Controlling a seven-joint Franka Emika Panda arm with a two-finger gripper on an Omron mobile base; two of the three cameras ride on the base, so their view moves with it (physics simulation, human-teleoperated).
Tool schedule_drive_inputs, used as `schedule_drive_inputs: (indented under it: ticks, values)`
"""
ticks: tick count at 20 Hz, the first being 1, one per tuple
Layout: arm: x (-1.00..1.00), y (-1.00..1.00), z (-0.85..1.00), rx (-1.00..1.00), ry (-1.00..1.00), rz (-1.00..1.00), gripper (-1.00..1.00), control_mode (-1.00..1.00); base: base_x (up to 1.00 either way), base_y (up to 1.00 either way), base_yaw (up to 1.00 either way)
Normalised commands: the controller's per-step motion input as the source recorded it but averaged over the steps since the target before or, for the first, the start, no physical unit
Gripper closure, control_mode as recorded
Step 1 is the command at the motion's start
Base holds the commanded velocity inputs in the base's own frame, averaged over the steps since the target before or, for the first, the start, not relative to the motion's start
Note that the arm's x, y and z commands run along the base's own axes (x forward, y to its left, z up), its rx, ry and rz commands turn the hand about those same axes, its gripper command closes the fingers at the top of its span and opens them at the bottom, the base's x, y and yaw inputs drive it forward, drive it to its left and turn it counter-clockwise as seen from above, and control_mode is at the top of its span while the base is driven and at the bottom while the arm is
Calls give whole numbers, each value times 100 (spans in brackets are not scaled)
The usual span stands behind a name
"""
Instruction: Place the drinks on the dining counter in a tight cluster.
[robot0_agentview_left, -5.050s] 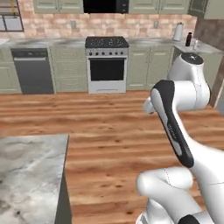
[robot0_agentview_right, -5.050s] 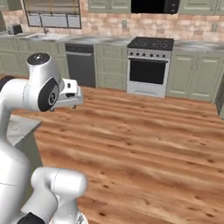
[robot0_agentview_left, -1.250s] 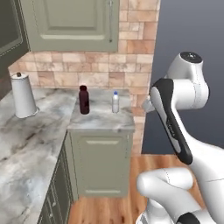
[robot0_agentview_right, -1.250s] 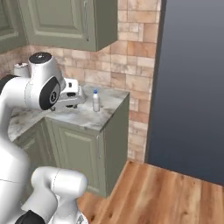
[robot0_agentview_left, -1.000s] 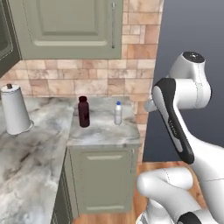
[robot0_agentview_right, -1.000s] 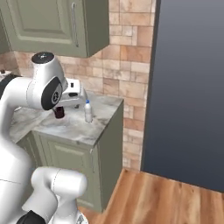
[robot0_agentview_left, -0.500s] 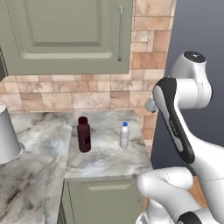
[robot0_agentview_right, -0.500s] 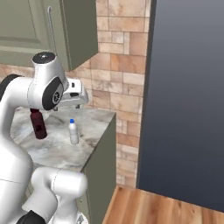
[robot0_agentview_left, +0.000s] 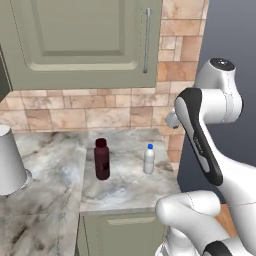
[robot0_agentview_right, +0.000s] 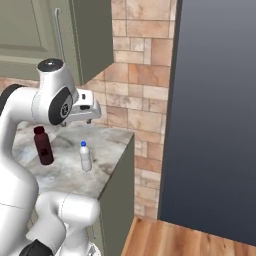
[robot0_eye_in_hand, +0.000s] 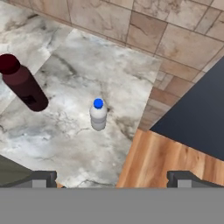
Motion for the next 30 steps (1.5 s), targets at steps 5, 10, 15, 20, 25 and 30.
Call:
schedule_drive_inputs:
  ticks: [5, 10, 15, 20, 25, 30]
  values:
    - [0, 0, 0, 0, 0, 0, -100, 100, 10, 8, 0]
    - [0, 0, 0, 0, 0, 0, -100, 100, 0, 0, 0]
    - [0, 0, 0, 0, 0, 0, -100, 100, 0, 0, 0]
    - [0, 0, -5, 0, -2, 0, -100, -100, 0, 0, 0]
    - [8, 0, -18, 2, -8, 7, -100, -100, 0, 0, 0]
    - [25, 0, -53, 14, -7, 23, -100, -100, 0, 0, 0]
